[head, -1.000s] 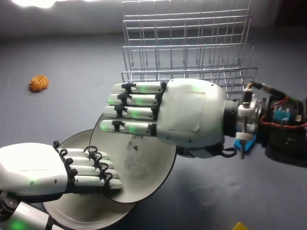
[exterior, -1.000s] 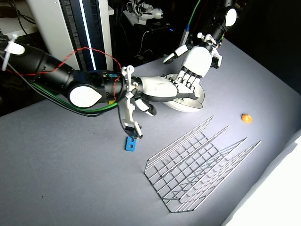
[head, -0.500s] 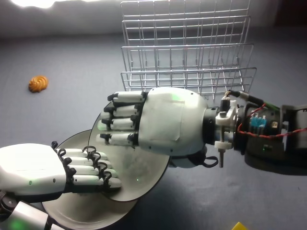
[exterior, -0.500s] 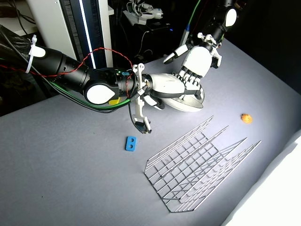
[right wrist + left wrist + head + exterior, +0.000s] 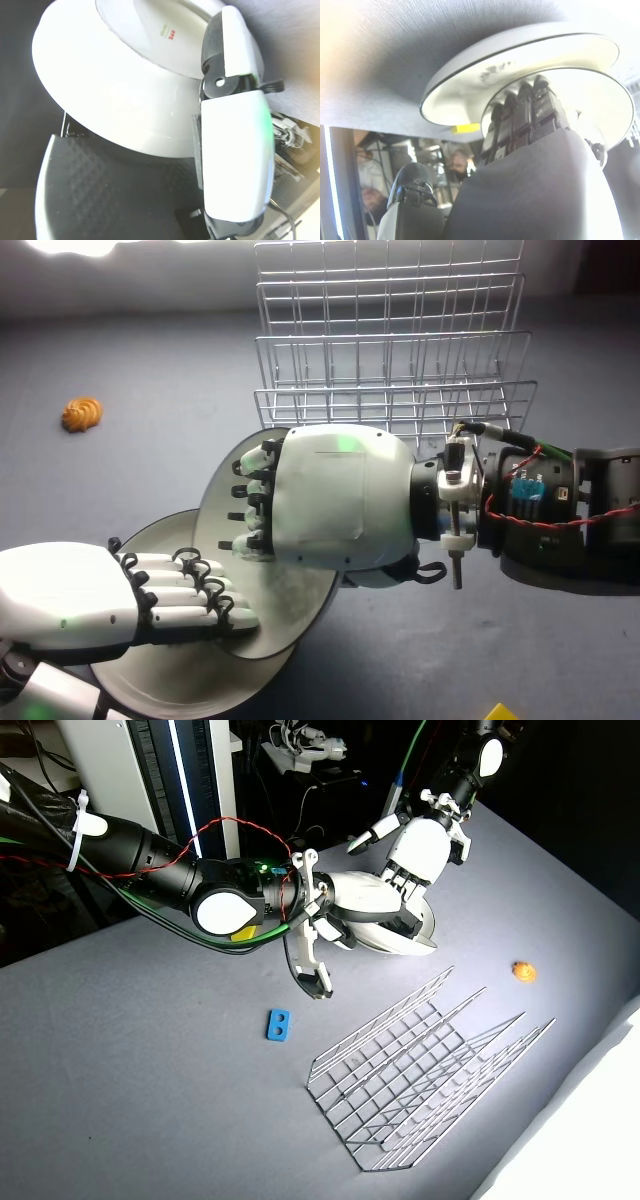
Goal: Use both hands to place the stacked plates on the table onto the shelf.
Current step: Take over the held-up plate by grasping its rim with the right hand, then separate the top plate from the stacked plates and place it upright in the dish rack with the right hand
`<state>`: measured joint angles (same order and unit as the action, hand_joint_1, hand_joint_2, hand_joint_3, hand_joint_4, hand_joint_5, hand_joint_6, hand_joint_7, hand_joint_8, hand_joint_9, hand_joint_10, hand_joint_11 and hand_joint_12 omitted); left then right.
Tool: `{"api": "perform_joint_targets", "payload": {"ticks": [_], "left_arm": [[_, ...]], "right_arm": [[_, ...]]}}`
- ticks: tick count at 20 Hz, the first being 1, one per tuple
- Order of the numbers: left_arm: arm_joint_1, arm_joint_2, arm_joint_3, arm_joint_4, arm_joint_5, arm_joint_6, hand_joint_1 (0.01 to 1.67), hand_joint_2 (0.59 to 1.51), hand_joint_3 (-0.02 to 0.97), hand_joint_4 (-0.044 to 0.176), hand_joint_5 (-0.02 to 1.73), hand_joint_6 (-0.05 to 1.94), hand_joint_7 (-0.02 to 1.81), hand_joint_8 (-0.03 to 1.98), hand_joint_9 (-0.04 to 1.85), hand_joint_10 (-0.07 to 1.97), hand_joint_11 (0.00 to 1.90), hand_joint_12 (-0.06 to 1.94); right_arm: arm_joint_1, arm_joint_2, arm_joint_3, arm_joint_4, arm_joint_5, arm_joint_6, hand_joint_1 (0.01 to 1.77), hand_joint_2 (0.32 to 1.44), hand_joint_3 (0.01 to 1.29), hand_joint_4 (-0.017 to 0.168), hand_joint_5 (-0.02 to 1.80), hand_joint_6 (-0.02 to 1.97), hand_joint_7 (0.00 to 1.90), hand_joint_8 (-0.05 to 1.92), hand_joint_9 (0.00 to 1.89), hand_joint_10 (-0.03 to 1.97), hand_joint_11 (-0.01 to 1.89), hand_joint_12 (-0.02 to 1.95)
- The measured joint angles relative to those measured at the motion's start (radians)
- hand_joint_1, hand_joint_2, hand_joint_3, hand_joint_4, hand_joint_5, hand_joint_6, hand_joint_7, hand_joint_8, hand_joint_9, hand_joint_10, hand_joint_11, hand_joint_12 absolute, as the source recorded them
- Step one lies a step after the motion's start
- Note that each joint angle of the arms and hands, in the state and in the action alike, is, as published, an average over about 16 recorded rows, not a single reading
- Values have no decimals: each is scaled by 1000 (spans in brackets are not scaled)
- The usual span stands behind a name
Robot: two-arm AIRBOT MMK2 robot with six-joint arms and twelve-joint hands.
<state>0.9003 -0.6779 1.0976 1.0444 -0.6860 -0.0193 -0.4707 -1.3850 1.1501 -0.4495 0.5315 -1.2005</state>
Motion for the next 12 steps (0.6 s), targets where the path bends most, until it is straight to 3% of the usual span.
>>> {"api": "perform_joint_targets", "payload": {"ticks": [4, 10, 12], "left_arm": [[-14, -2, 7, -2, 1, -2, 23, 1148, 15, 1, 49, -13, 56, -13, 63, -14, 12, -12], [-63, -4, 41, -6, 14, -4, 23, 1149, 16, 3, 48, -8, 66, -6, 64, -4, 17, -10], [-85, -3, 57, -9, 18, -5, 22, 1147, 16, 3, 51, -3, 73, -4, 66, -1, 19, -7]], "right_arm": [[6, 6, -6, -19, 4, 4, 1130, 993, 17, 4, 797, 637, 896, 437, 932, 291, 704, 1243], [13, 21, -25, -29, 6, 13, 1186, 994, 16, 2, 829, 986, 946, 755, 1026, 582, 869, 1211], [18, 28, -35, -27, 2, 15, 1207, 994, 16, 3, 836, 1015, 953, 814, 1031, 684, 889, 1208]]}}
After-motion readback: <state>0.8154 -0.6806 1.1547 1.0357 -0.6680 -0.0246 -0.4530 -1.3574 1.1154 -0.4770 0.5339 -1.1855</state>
